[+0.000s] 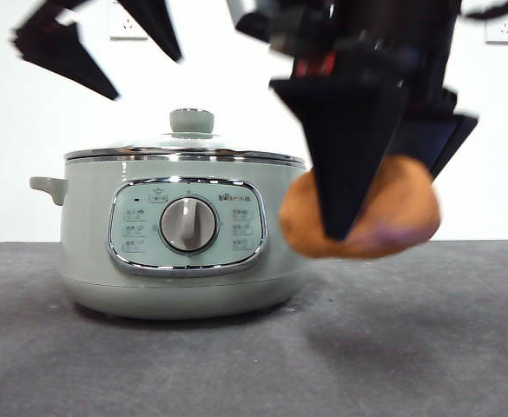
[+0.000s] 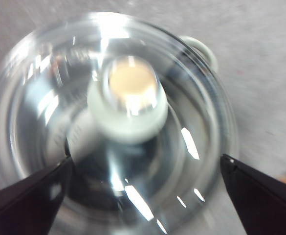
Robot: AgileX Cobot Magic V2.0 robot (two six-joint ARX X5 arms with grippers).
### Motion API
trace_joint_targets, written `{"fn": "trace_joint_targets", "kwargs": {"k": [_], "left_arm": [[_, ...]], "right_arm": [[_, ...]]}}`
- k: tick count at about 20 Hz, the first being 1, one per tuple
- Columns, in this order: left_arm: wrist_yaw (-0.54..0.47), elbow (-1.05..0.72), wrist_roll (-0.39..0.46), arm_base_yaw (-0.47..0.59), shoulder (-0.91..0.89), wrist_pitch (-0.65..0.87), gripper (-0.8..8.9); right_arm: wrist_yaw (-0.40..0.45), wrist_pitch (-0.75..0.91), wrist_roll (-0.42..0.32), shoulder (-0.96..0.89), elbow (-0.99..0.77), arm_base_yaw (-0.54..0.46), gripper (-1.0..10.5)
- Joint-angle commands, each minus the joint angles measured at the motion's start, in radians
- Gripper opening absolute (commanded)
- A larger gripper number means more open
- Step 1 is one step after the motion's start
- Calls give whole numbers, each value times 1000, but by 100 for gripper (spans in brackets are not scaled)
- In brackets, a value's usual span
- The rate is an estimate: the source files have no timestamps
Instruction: Pick up the potato,open the lid,put the potato in the pot,close the lid
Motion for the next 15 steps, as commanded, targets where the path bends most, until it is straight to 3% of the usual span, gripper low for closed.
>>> {"fn": "trace_joint_targets", "kwargs": {"k": [1,4,8,9,12,14,15], "left_arm": [[-84,69,34,-43,97,27,624],[-172,119,44,-78,170,62,624],[-188,119,46,-98,204,123,623],[-189,119,45,-100,213,123,598],[-188,119,44,-100,233,115,401],[-192,119,40,-100,234,119,371],[-193,119,41,-100,234,119,289]], "right_arm": [[2,-84,8,-13,47,0,-2],[2,-121,10,-54,57,0,-3],[2,-134,12,-126,57,0,-3],[2,-135,16,-142,57,0,-3],[1,-136,29,-183,57,0,-3],[2,-137,35,-204,57,0,-3],[2,-137,35,-211,57,0,-3]]}}
